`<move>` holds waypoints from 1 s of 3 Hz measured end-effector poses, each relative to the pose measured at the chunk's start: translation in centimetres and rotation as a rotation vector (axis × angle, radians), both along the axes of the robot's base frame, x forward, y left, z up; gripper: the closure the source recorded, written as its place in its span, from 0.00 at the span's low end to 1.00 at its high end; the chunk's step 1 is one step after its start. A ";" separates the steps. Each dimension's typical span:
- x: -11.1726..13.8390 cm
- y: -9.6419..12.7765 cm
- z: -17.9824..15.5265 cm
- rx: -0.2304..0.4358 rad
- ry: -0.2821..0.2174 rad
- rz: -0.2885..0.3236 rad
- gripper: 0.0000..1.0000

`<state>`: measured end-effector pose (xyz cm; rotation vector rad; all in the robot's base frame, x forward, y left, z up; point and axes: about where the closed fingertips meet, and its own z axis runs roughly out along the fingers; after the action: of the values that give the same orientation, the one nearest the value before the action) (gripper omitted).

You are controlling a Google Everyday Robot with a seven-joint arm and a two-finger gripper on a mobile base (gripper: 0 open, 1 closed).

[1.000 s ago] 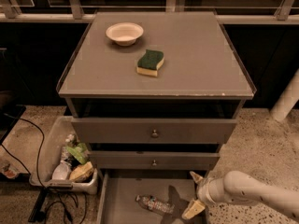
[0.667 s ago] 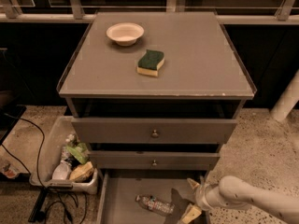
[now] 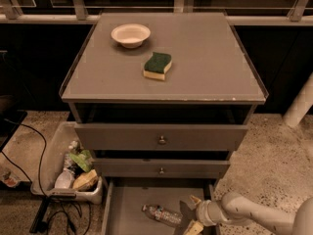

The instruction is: Pick water bottle from bottom drawer and place on counter

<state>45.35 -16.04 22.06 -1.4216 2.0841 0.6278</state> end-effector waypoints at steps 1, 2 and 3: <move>0.5 1.5 -2.4 0.039 -0.011 0.000 0.00; 0.9 2.5 -5.0 0.041 -0.015 -0.026 0.00; 1.5 2.5 -6.3 0.009 -0.012 -0.042 0.00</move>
Offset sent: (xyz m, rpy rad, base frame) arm 0.0196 0.0320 -0.0790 0.0329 -0.0319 -0.0732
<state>46.83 -13.55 15.71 -1.3692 2.0944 0.6098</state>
